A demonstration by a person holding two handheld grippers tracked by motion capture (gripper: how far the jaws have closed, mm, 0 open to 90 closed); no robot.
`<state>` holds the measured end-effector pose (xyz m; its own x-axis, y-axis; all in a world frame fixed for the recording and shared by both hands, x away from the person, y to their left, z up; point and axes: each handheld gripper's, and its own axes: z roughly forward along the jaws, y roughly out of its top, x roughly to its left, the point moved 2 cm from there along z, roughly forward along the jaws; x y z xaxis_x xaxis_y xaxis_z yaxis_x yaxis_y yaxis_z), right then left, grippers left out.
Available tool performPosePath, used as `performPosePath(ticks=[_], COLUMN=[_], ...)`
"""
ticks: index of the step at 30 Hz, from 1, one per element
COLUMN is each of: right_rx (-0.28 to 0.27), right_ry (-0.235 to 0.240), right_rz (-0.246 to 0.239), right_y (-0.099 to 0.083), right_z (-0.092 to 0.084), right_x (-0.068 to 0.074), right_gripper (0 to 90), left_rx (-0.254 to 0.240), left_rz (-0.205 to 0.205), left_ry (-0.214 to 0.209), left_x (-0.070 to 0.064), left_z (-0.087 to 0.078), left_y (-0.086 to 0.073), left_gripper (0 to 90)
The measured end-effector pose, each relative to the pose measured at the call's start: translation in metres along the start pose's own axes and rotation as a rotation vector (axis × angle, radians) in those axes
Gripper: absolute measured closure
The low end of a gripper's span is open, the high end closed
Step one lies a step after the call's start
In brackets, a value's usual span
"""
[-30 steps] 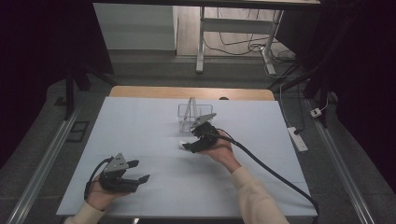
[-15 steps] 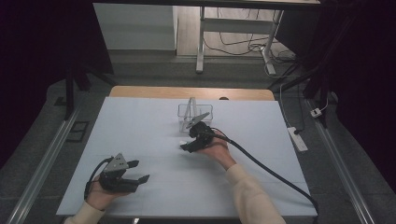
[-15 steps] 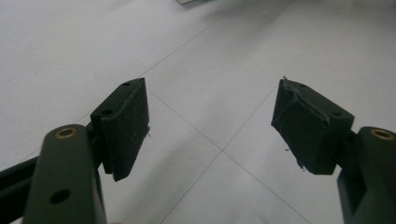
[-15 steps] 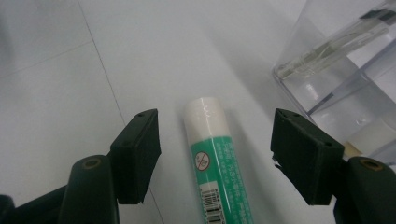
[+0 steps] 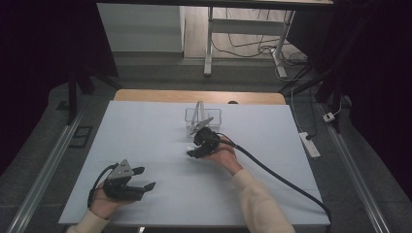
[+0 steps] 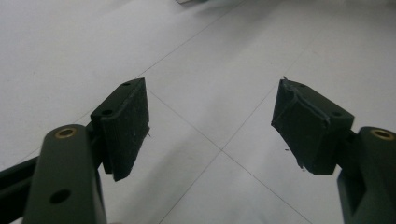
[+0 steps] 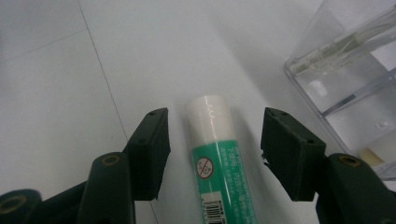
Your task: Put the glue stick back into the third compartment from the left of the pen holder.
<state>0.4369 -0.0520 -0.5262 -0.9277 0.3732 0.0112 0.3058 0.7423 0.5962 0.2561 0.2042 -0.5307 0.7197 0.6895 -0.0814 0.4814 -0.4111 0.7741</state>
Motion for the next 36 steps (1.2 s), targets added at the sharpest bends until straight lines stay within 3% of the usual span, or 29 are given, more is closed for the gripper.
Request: performPosePath(ticks=[15,20,36], right_rx=[0.023,0.022,0.003], right_ry=[0.009,-0.002,-0.037], right_rz=[-0.009,-0.033,-0.061], right_y=[-0.001,0.0,0.003], right_z=[0.012,0.012,-0.001], right_x=[0.0,0.001,0.006], right_gripper=[56.2,63.9,64.8], left_rx=[-0.002,-0.003,-0.004], left_rz=[-0.003,-0.003,-0.005], left_ry=[0.001,0.001,0.0], left_x=[0.001,0.001,0.001], left_z=[0.0,-0.001,-0.001], left_y=[-0.001,-0.001,-0.001], left_gripper=[27.3,27.3,27.3])
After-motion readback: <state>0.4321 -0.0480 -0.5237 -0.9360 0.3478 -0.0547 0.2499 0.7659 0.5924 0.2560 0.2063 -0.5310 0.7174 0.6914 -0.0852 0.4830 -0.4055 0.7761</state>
